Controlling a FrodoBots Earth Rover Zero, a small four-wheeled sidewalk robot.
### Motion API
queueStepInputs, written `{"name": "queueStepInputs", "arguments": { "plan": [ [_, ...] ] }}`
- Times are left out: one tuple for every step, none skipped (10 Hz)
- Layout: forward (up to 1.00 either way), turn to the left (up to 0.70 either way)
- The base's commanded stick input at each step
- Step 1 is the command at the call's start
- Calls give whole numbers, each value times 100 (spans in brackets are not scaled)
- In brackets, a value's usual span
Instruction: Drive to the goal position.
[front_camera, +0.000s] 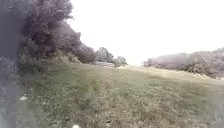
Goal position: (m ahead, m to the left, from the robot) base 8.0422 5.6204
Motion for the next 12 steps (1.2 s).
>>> {"name": "queueStepInputs", "arguments": {
  "plan": [
    [0,-70],
    [0,-70],
    [0,-70],
    [0,-70],
    [0,-70],
    [0,-70],
    [0,-70],
    [0,-70],
    [0,-70],
    [0,-70],
    [0,-70],
    [0,-70]
  ]
}}
